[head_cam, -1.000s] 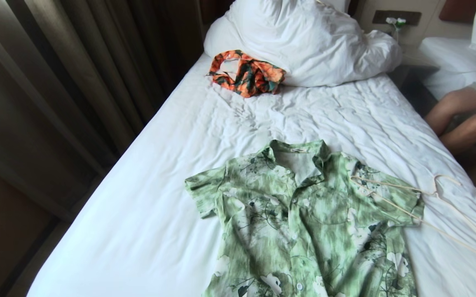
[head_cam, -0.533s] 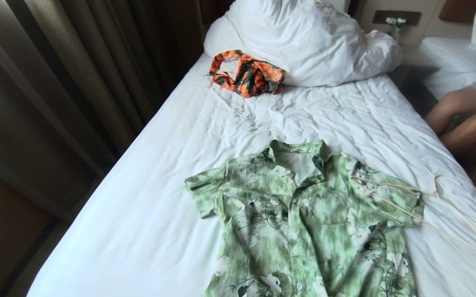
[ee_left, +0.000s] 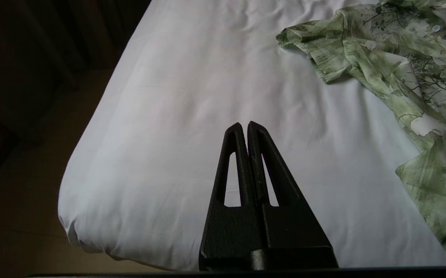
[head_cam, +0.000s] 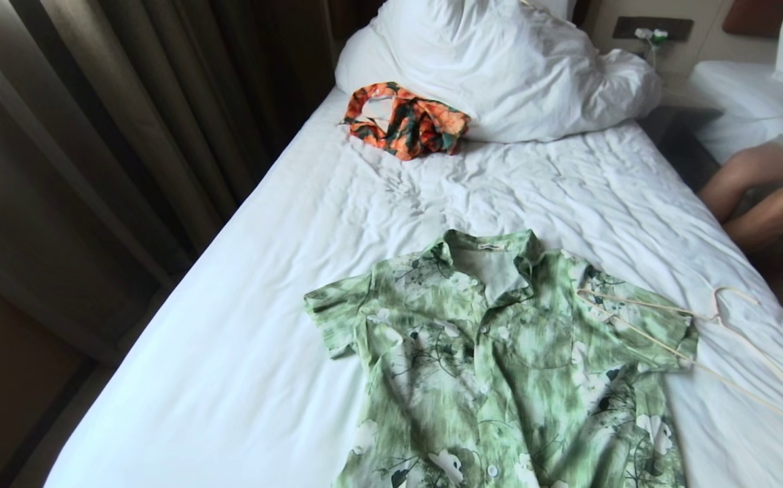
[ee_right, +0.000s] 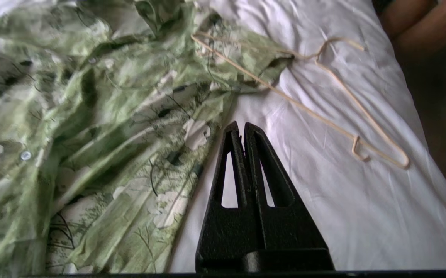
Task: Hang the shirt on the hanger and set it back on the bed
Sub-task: Lift the shirt and hanger
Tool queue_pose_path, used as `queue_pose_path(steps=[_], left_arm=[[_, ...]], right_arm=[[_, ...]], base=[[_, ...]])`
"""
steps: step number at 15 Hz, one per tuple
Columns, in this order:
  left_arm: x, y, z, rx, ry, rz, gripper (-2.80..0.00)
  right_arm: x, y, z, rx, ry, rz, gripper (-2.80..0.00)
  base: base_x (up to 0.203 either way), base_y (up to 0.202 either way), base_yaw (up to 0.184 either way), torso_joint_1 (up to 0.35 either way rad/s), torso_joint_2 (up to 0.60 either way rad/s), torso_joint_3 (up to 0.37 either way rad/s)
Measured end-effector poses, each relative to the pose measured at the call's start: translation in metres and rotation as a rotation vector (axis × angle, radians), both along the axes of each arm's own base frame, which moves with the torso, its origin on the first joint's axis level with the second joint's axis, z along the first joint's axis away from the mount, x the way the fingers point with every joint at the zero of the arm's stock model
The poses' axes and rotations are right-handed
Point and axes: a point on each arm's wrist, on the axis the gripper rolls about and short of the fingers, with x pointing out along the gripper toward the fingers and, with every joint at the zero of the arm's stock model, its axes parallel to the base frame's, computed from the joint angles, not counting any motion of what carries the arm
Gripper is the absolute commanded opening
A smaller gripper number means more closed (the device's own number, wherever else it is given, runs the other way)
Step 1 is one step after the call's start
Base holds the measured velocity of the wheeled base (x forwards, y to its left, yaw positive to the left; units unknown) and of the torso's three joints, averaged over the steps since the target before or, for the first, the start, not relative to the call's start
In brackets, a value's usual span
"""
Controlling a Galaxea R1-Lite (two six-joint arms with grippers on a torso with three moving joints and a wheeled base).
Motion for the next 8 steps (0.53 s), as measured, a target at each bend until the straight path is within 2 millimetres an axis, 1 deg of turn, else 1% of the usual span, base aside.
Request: queue_pose_path(steps=[1,2,4,6,8], left_arm=[[0.0,0.0,0.0,0.0,0.0,-0.001,-2.8],[0.0,0.0,0.0,0.0,0.0,-0.001,-2.8],[0.0,0.0,0.0,0.0,0.0,-0.001,-2.8],[0.0,0.0,0.0,0.0,0.0,-0.001,-2.8],[0.0,0.0,0.0,0.0,0.0,-0.001,-2.8]], right_arm=[[-0.002,0.0,0.009,-0.001,-0.009,0.012,-2.8],[-0.005,0.001,0.022,-0.001,-0.016,0.024,-2.8],[-0.003,0.001,0.045,-0.002,0.014,0.036,-2.8],[0.007,0.001,0.068,0.0,0.058,0.042,-2.8],[0.024,0.001,0.091,0.024,0.107,0.042,-2.8]], base=[[0.0,0.0,0.0,0.0,0.0,0.0],[0.0,0.0,0.0,0.0,0.0,0.0],[0.0,0.0,0.0,0.0,0.0,0.0],[0.0,0.0,0.0,0.0,0.0,0.0],[0.0,0.0,0.0,0.0,0.0,0.0]])
